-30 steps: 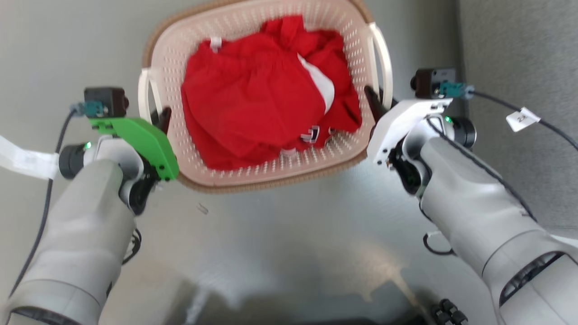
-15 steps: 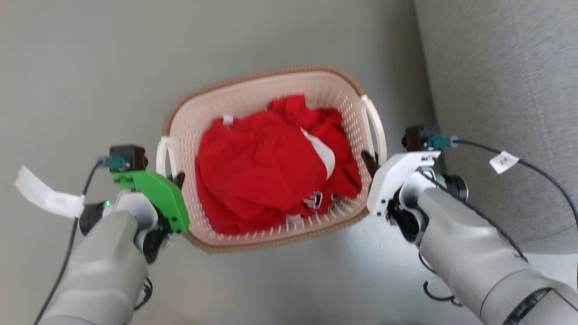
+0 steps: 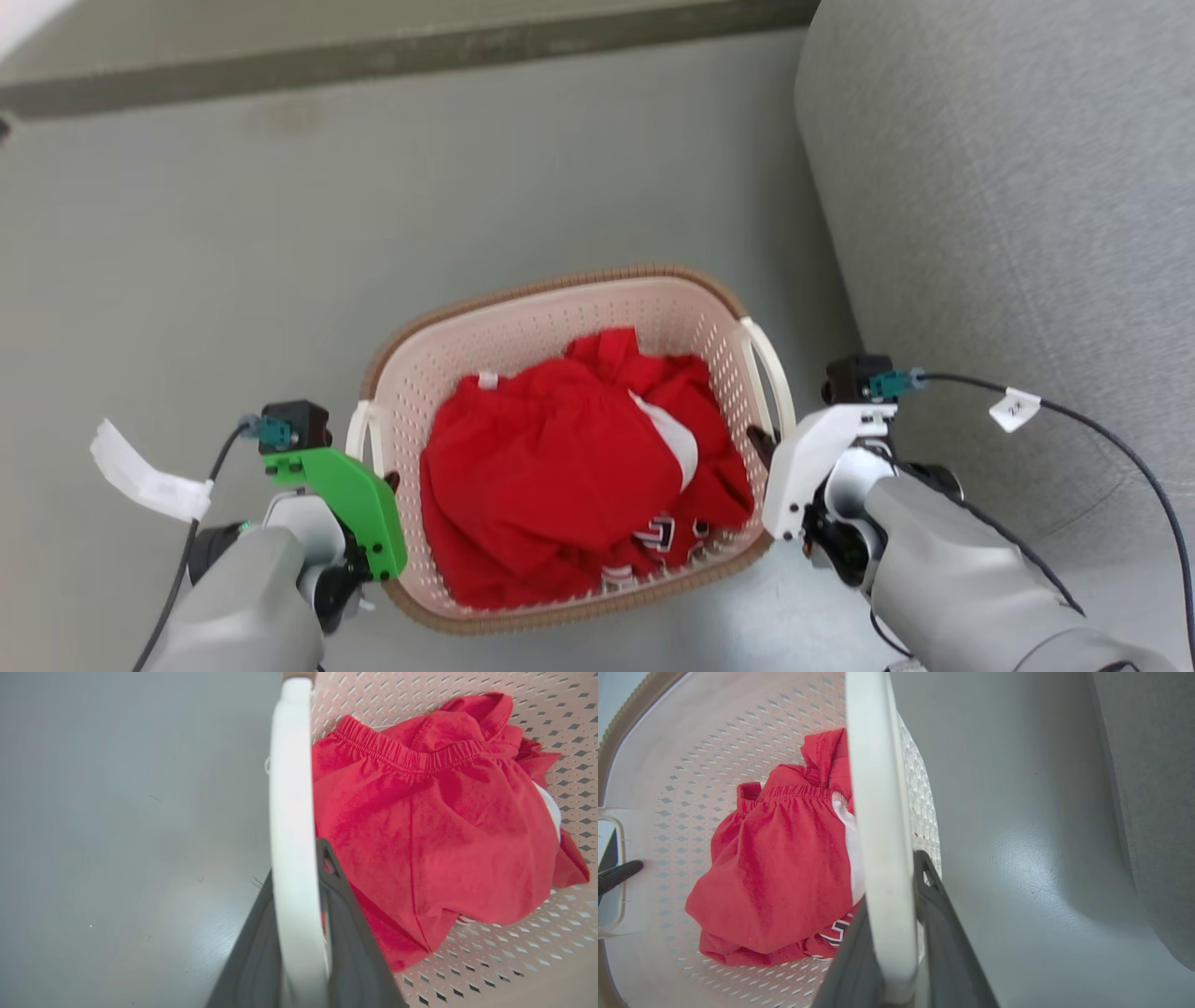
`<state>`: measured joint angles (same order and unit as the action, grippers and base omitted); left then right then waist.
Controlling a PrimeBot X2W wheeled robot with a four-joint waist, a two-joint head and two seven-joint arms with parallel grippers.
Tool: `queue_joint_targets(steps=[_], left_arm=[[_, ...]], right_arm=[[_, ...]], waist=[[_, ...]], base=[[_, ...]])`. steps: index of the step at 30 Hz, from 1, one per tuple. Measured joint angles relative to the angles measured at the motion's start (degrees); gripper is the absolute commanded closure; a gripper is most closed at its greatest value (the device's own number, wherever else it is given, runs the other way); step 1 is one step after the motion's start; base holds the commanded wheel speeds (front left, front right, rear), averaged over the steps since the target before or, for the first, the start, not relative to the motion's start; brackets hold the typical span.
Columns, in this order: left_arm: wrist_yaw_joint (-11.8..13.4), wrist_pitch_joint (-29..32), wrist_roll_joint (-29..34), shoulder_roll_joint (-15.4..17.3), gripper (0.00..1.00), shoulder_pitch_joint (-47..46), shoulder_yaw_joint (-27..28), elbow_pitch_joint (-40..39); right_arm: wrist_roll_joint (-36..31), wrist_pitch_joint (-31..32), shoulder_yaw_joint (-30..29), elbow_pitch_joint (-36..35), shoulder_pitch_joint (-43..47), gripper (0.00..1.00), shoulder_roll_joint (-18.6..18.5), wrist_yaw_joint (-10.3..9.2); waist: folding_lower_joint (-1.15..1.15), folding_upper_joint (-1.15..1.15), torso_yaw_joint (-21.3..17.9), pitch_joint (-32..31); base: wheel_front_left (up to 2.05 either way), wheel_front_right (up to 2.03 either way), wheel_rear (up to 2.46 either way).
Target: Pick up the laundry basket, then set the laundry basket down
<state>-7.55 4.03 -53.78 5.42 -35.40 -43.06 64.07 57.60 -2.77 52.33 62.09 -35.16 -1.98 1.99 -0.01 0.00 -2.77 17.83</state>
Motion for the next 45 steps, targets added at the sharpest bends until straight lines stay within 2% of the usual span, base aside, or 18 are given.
queue_joint_targets(steps=[18, 45], left_arm=[[0.0, 3.7, -2.35, -1.43, 1.0, 4.97, -0.38, 2.78], [0.0, 5.52, -2.5, -1.81, 1.0, 5.26, -0.71, 5.14]], right_arm=[[3.53, 5.44, 2.37, 0.02, 5.33, 1.0, -0.15, -0.18], [6.83, 8.39, 5.65, -1.62, 6.38, 1.0, -0.43, -1.7]], waist=[[0.0, 0.0, -1.67, -11.46], [0.0, 0.0, -1.79, -13.93]], base=[[0.0, 0.0, 0.0], [0.0, 0.0, 0.0]])
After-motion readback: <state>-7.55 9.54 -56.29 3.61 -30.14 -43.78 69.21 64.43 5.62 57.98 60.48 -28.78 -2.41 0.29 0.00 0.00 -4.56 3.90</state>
